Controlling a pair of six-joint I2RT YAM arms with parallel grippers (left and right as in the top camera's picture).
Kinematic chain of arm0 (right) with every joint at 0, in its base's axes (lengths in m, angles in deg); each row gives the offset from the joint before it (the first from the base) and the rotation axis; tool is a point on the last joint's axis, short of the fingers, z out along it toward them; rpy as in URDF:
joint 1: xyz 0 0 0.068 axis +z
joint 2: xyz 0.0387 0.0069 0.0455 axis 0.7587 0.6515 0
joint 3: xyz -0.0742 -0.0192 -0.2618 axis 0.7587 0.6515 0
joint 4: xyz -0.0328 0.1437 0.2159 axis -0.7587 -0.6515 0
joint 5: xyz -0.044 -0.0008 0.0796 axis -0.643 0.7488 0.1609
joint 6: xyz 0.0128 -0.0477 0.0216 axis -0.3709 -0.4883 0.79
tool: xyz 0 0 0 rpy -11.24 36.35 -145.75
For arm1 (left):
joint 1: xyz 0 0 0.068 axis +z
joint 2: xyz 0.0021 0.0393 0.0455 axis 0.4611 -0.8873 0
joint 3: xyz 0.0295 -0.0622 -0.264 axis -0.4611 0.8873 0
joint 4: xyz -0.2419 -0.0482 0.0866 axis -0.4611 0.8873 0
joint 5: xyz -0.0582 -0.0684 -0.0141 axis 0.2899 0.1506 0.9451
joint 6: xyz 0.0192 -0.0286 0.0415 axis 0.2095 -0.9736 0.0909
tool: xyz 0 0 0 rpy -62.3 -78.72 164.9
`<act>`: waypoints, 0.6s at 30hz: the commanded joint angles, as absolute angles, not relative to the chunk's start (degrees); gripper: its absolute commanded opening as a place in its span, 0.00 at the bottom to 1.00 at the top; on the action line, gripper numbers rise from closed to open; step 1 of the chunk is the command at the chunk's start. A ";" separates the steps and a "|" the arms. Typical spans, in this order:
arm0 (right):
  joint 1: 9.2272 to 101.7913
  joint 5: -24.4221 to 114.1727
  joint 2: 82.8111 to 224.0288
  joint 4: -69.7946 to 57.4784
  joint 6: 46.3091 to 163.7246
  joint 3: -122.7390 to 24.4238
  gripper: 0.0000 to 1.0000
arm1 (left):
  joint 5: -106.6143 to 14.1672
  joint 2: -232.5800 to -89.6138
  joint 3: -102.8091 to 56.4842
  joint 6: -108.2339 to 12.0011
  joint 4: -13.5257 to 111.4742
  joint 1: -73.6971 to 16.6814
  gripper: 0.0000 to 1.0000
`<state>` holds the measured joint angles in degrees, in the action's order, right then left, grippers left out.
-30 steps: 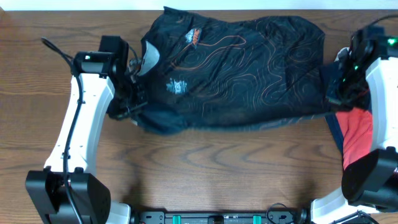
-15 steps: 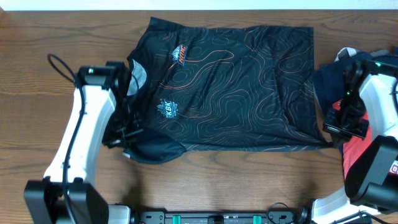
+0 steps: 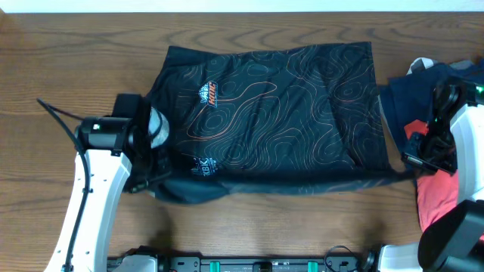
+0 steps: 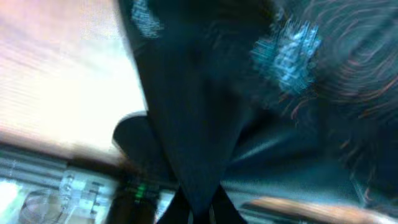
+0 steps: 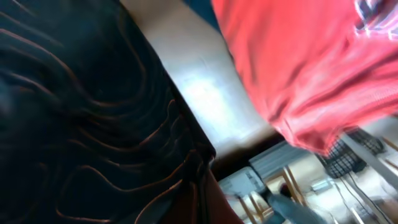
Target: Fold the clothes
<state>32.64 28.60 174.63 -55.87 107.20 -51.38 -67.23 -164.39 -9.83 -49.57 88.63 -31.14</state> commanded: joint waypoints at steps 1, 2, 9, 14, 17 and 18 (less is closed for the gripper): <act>33.99 32.43 175.07 -50.54 105.91 -51.18 0.01 | -68.54 -166.00 -9.83 -51.12 82.75 -31.01 0.06; 34.14 33.67 175.31 -48.18 105.32 -51.18 0.01 | -68.56 -166.73 -9.83 -51.71 80.33 -31.01 0.06; 36.72 37.78 178.15 -33.99 103.22 -51.18 0.01 | -69.28 -176.25 -9.83 -54.97 68.50 -31.01 0.06; 39.06 37.70 182.37 -27.22 103.22 -51.18 0.01 | -72.21 -183.23 -9.83 -57.61 62.62 -31.01 0.06; 39.46 37.72 185.30 -24.64 103.27 -51.18 0.01 | -72.23 -185.76 -9.83 -57.61 59.06 -30.99 0.06; 39.54 37.76 186.30 -23.89 103.29 -51.18 0.01 | -72.23 -186.31 -9.81 -57.61 58.10 -30.99 0.06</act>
<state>38.87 37.41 183.92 -24.70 104.01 -51.27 -70.42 -185.22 -9.63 -56.54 59.26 -31.14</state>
